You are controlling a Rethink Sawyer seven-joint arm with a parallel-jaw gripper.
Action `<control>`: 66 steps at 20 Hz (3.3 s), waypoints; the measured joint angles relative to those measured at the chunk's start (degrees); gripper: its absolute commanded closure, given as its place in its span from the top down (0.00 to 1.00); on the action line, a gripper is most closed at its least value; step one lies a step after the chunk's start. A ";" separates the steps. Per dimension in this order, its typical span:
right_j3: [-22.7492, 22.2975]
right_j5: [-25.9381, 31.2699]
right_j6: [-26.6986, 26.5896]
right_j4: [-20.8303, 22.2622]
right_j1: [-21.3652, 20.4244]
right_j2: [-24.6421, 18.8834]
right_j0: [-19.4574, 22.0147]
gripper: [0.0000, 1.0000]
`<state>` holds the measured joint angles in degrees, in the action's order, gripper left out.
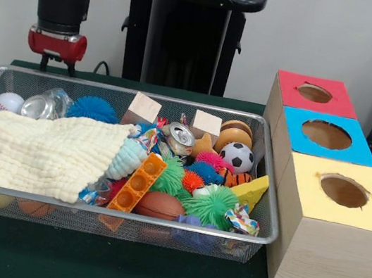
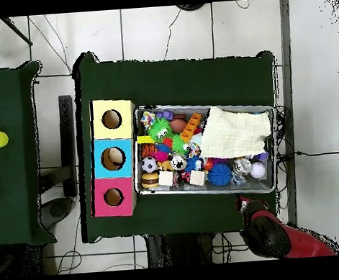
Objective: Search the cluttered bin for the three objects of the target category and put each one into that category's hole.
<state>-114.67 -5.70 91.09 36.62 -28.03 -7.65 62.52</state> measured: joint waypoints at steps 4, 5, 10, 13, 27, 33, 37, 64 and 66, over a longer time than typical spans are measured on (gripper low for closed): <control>-0.17 0.00 0.00 -0.49 0.48 -1.45 0.48 1.00; -0.26 0.11 -0.01 -0.78 0.35 -1.78 0.39 1.00; -1.61 1.48 0.00 -1.80 -1.36 -1.76 -0.42 1.00; -1.92 2.82 0.00 -2.19 -2.50 -1.69 -1.04 1.00; -3.20 13.69 0.00 -6.42 -12.32 -1.51 -6.01 1.00; -3.22 13.71 0.00 -8.45 -15.74 -1.51 -7.33 1.00; -3.23 13.71 0.00 -9.92 -16.82 -1.51 -7.95 1.00; 0.03 10.17 0.00 -15.42 -8.37 -1.77 -10.27 1.00; 0.22 9.37 0.00 -15.42 -7.70 -1.77 -10.25 1.00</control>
<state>-114.45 3.67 91.09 21.20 -35.73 -9.42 52.26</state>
